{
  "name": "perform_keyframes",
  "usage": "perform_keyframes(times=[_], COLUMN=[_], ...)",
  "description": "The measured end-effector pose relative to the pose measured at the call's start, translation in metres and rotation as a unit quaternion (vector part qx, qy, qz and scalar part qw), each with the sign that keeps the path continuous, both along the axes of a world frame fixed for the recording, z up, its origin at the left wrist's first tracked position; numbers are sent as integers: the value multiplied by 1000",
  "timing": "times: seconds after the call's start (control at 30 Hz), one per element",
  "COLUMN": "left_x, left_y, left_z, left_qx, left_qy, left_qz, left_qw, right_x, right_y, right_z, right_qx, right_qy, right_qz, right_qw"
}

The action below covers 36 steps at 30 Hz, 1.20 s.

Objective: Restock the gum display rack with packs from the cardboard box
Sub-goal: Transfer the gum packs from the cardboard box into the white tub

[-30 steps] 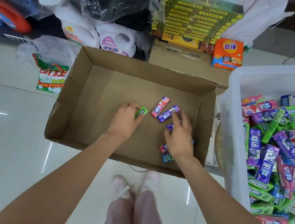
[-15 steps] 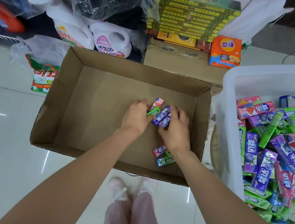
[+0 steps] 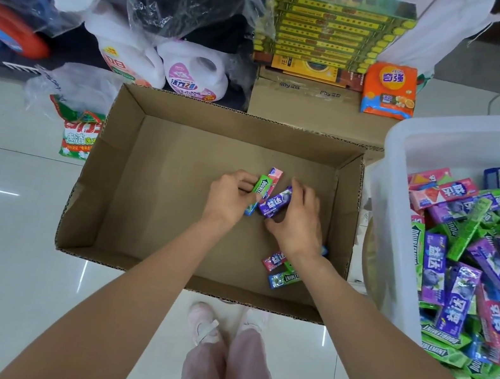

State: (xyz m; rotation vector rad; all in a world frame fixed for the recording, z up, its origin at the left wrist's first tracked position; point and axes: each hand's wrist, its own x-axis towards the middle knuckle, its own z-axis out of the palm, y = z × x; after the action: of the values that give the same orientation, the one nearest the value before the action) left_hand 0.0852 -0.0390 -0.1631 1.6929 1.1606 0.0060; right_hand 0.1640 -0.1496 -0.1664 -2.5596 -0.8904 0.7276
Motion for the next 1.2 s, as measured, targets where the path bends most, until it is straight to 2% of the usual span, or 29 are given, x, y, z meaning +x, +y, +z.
perform_keyframes(times=[0.2, 0.27, 0.4, 0.53, 0.67, 0.77, 0.93, 1.1, 1.2], left_x=[18, 22, 20, 17, 17, 12, -6, -25, -40], left_y=[-2, -3, -5, -8, -9, -11, -11, -9, -6], left_z=[0, -1, -6, -7, -5, -4, 7, 34, 47], left_qx=[-52, -69, -67, -85, -100, -79, -90, -183, -174], left_qy=[34, 39, 48, 31, 25, 16, -48, -146, -175], left_qz=[-10, -10, -29, -10, 15, 11, 28, 103, 110], left_qw=[998, 997, 996, 996, 995, 997, 994, 967, 963], right_x=[-1, -3, -2, 0, 4, 3, -4, -19, -32], right_y=[1, 1, -1, 2, 5, 6, 7, 9, 9], right_z=[-3, -1, 2, 6, 11, 6, 8, 32, 51], right_qx=[65, 81, 54, 74, 91, 83, 135, 216, 252], right_qy=[67, 83, 110, 163, 207, 220, 280, 347, 355], right_qz=[-36, -81, -188, -171, -227, -241, -276, -293, -285], right_qw=[995, 990, 974, 969, 947, 942, 910, 864, 854])
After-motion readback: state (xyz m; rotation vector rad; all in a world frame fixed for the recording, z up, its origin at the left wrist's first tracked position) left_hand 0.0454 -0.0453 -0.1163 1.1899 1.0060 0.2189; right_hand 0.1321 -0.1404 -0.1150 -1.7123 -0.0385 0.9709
